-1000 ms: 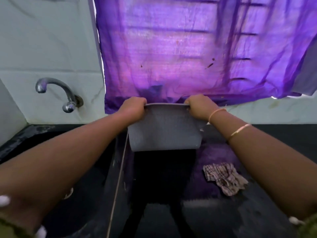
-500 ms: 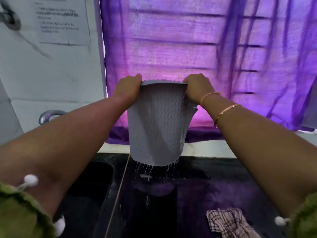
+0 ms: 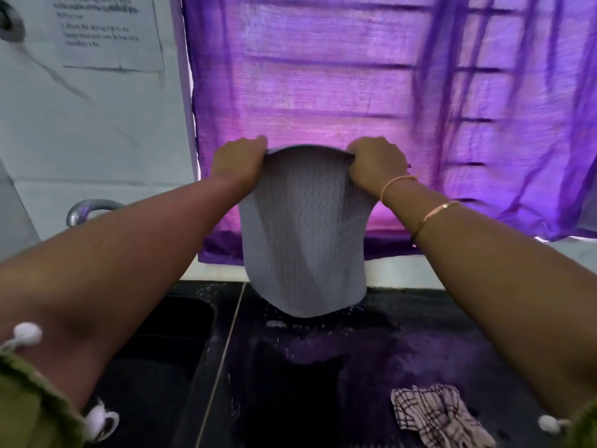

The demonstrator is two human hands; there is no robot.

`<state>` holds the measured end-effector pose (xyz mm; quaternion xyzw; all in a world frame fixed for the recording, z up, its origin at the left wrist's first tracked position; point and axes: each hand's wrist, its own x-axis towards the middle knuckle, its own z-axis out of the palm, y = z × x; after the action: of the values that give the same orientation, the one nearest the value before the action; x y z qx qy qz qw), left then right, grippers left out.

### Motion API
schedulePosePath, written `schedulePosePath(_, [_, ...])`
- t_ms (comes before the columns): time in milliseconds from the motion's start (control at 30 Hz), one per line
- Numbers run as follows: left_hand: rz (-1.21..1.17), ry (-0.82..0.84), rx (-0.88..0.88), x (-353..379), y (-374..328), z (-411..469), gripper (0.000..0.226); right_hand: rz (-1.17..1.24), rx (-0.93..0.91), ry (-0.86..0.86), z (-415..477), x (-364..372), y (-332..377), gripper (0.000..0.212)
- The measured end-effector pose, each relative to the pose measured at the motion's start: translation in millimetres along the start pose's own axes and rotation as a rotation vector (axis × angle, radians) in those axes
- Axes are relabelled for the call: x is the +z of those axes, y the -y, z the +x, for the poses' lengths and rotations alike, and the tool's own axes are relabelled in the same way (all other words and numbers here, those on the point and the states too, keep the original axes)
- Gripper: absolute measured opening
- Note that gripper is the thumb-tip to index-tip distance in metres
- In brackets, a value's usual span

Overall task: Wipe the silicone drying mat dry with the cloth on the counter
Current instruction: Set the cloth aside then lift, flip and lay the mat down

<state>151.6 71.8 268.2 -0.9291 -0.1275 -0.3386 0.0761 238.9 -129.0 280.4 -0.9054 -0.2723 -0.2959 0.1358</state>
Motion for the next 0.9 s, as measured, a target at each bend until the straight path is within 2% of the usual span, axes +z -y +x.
schedulePosePath(67, [0.011,-0.204,0.08,-2,7,-5,0.022,0.03,0.008,-0.135,-1,-7,-5,0.022])
schedulePosePath(100, [0.018,-0.239,0.088,-2,8,-7,0.022,0.011,0.0,-0.145,-2,-7,-6,0.02])
schedulePosePath(233, [0.06,0.068,0.019,14,1,-11,0.028,-0.08,-0.022,0.163,-11,11,-1,0.027])
schedulePosePath(267, [0.017,0.043,0.005,16,0,-11,0.028,-0.049,-0.017,0.142,-13,14,-2,0.027])
schedulePosePath(367, [-0.102,-0.219,-0.029,14,5,-11,0.027,0.044,-0.002,-0.132,-17,13,-7,0.02])
schedulePosePath(400, [-0.112,-0.235,-0.046,13,5,-10,0.027,0.046,0.006,-0.161,-18,13,-7,0.019])
schedulePosePath(433, [-0.115,-0.193,-0.061,13,4,-8,0.027,0.027,0.008,-0.127,-17,15,-6,0.02])
schedulePosePath(500, [-0.125,-0.004,-0.1,16,0,-6,0.025,0.006,0.042,0.055,-16,21,-5,0.023])
schedulePosePath(533, [-0.146,0.034,-0.121,17,-1,-6,0.025,0.023,0.065,0.121,-16,24,-6,0.023])
schedulePosePath(600, [-0.195,-0.06,-0.114,18,-1,-7,0.024,0.084,0.077,0.08,-17,24,-9,0.021])
schedulePosePath(667, [-0.181,-0.249,-0.09,16,1,-9,0.027,0.138,0.063,-0.095,-18,19,-9,0.017])
schedulePosePath(733, [-0.162,-0.315,-0.084,14,4,-7,0.028,0.127,0.044,-0.18,-20,17,-9,0.015])
schedulePosePath(767, [-0.17,-0.26,-0.086,15,4,-6,0.026,0.103,0.041,-0.126,-20,20,-9,0.015])
schedulePosePath(833, [-0.186,-0.046,-0.104,20,3,-6,0.024,0.083,0.07,0.079,-19,27,-12,0.013])
schedulePosePath(900, [-0.174,-0.021,-0.108,25,1,-10,0.024,0.104,0.104,0.12,-20,32,-16,0.017])
